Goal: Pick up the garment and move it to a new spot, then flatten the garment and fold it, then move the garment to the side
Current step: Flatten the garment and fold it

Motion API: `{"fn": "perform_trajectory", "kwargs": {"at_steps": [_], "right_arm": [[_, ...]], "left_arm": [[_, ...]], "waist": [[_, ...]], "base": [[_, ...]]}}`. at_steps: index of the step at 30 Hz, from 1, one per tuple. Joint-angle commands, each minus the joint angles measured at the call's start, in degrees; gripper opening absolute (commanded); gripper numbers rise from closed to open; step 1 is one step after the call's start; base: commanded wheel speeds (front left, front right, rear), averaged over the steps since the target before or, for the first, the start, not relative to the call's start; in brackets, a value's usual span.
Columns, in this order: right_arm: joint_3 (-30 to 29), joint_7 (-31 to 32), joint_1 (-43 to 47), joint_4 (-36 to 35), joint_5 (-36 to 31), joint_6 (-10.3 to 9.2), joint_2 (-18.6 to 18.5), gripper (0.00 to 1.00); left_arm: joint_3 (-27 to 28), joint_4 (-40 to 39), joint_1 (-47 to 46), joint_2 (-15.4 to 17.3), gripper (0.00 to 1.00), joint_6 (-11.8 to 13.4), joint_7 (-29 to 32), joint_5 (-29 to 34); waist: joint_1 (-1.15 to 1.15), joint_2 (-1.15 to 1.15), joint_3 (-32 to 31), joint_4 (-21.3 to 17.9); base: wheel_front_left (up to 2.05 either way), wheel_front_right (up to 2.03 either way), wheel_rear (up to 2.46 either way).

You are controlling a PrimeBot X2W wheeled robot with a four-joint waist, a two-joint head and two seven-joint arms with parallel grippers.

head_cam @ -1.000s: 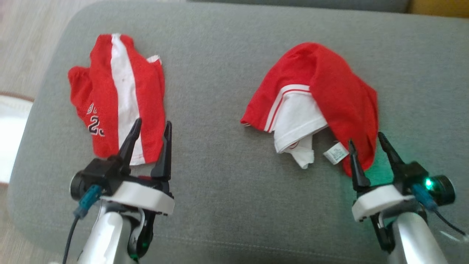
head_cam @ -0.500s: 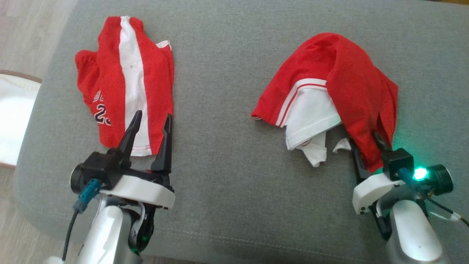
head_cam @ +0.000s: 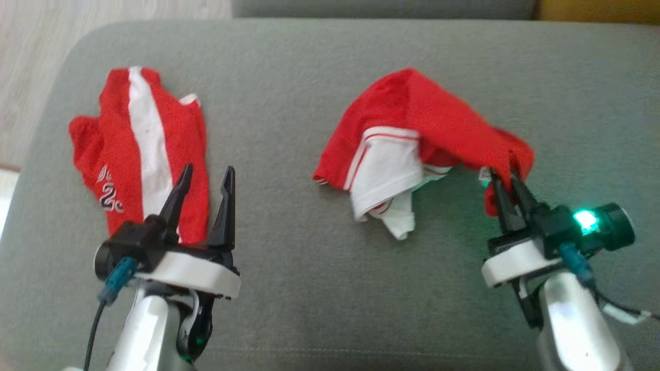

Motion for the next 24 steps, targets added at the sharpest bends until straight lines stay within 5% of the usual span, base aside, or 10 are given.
{"fn": "perform_trajectory", "kwargs": {"at_steps": [1, 8, 14, 19, 24], "right_arm": [[2.72, -0.88, 0.84, -3.88, -0.58, -0.03, -0.27, 0.0], [6.5, 2.03, 3.33, -15.27, -2.15, -0.03, -0.27, 0.0], [1.1, 10.69, -0.6, -21.21, -0.24, -0.03, -0.51, 0.0], [-4.28, 16.68, -7.24, -18.76, 0.78, -0.03, -4.05, 0.0], [-8.42, 21.79, -16.48, -7.71, 0.08, -0.03, -11.02, 0.0]], "left_arm": [[2.24, -1.72, -0.12, 0.22, 1.0, 0.44, -0.34, 0.39], [2.3, -1.98, 3.32, 0.19, 1.0, 1.51, -0.34, -0.95], [0.85, -2.81, 3.34, 0.18, 1.0, 2.12, -0.34, -1.67], [-0.24, -2.86, 2.71, 0.18, 1.0, 1.89, -0.34, -1.8], [-1.4, -2.64, 0.67, 0.18, 1.0, 1.38, -0.34, -2.28]], "waist": [[0.0, 0.0, -2.78, -2.59], [0.0, 0.0, -6.74, -5.43], [0.0, 0.0, -6.43, -3.41], [0.0, 0.0, -4.07, -0.73], [0.0, 0.0, -0.22, 3.36]], "base": [[0.0, 0.0, 0.0], [0.0, 0.0, 0.0], [0.0, 0.0, 0.0], [0.0, 0.0, 0.0], [0.0, 0.0, 0.0]]}}
